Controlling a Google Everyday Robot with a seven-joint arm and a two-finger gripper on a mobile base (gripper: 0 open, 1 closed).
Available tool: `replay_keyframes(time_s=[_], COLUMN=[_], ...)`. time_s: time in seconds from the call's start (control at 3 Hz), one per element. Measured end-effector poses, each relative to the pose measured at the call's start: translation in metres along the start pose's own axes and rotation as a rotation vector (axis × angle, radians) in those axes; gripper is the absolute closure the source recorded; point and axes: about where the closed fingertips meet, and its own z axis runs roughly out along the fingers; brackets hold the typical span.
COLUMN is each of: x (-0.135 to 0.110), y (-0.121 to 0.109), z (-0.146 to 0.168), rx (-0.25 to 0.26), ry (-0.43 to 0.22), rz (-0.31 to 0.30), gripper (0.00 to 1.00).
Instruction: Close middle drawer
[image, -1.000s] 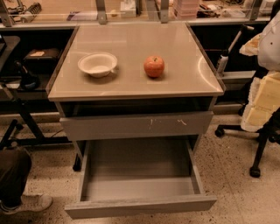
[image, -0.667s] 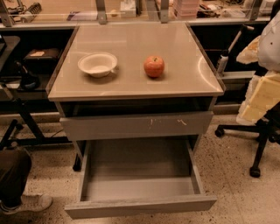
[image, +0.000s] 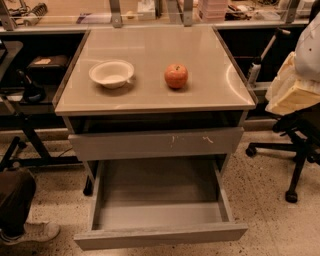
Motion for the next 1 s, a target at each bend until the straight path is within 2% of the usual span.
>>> replay_keyframes(time_s=[0.33,0.67,1.0], x=[0.0,0.0,0.0027], y=[0.0,0.0,0.0021], z=[0.0,0.0,0.002], rx=[0.0,0.0,0.002], ry=[0.0,0.0,0.016], rz=[0.0,0.0,0.001], gripper=[0.88,1.0,1.0])
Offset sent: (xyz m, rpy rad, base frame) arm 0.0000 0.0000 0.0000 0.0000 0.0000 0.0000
